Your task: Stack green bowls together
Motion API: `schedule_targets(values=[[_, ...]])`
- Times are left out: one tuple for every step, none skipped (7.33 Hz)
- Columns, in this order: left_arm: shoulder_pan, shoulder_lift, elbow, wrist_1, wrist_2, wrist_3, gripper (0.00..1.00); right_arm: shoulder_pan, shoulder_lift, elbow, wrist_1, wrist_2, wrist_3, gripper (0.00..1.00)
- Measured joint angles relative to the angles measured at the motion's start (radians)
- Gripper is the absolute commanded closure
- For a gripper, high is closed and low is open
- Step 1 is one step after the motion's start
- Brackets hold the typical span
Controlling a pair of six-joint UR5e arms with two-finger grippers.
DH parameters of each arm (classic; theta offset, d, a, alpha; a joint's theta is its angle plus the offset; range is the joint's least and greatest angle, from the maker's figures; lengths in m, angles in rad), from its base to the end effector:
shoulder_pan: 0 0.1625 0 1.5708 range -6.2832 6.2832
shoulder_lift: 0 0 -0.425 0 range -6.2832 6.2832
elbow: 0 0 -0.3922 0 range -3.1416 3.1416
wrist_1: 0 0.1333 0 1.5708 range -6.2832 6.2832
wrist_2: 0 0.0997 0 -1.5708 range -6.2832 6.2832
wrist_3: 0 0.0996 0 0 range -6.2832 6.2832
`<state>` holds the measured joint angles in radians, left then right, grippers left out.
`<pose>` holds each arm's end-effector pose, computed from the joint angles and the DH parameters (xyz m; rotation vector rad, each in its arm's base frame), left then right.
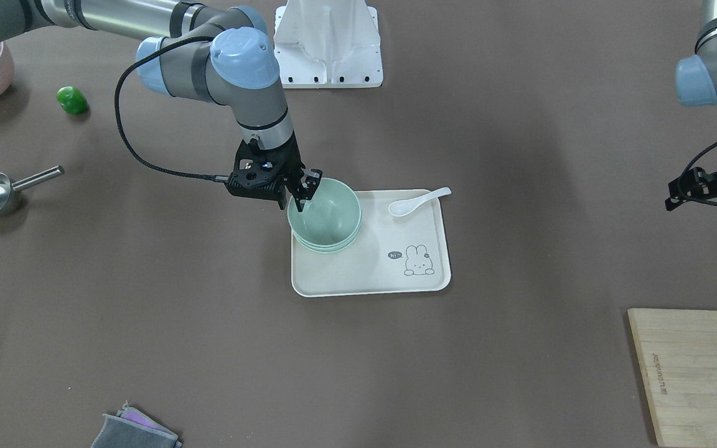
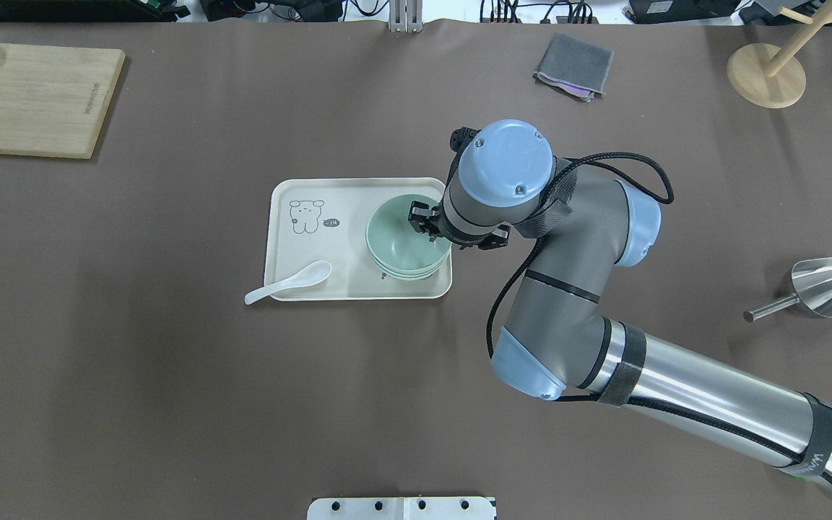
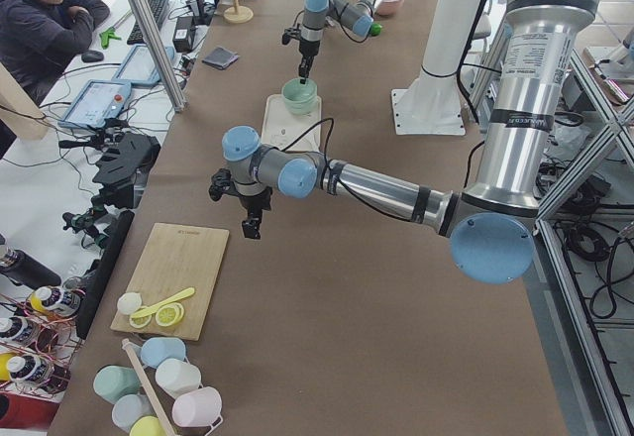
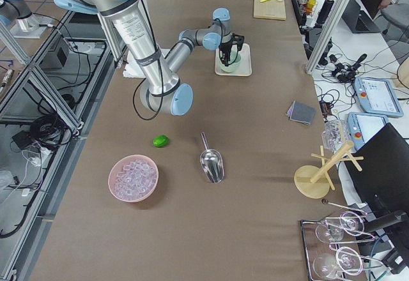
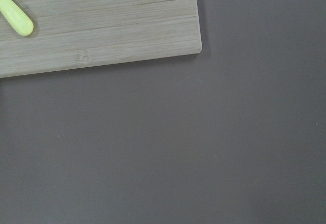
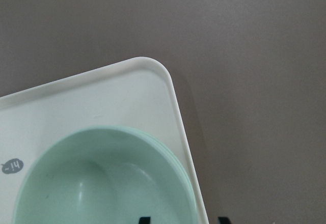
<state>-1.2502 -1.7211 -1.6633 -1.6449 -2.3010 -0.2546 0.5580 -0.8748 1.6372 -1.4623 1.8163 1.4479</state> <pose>0.1137 -0.5546 0.5279 0.0849 0.7807 0.1783 -0.5312 -0.4601 0.2037 0.0730 -0.8965 0.2986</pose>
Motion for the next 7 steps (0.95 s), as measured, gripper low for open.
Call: schedule_targets(values=[[0.000, 0.000, 0.001, 0.000, 0.000, 0.000, 0.01, 0.010, 0.000, 0.011, -0.002, -0.002, 0.001, 0.01], [0.000, 0.000, 0.002, 0.000, 0.000, -0.001, 0.01, 0.035, -0.004, 0.029, -0.010, 0.004, 0.001, 0.01], [0.000, 0.000, 0.003, 0.004, 0.000, -0.003, 0.01, 0.078, -0.018, 0.041, -0.014, 0.031, -0.008, 0.00], [0.000, 0.009, 0.003, 0.012, -0.003, -0.005, 0.01, 0.136, -0.045, 0.049, -0.016, 0.079, -0.045, 0.00], [0.000, 0.028, 0.001, 0.019, -0.007, -0.006, 0.01, 0.201, -0.079, 0.059, -0.026, 0.128, -0.123, 0.00], [-0.002, 0.044, -0.003, 0.021, -0.010, -0.006, 0.01, 0.271, -0.117, 0.069, -0.045, 0.174, -0.234, 0.00], [-0.006, 0.053, -0.007, 0.023, -0.011, -0.004, 0.01, 0.345, -0.161, 0.074, -0.062, 0.221, -0.365, 0.00]])
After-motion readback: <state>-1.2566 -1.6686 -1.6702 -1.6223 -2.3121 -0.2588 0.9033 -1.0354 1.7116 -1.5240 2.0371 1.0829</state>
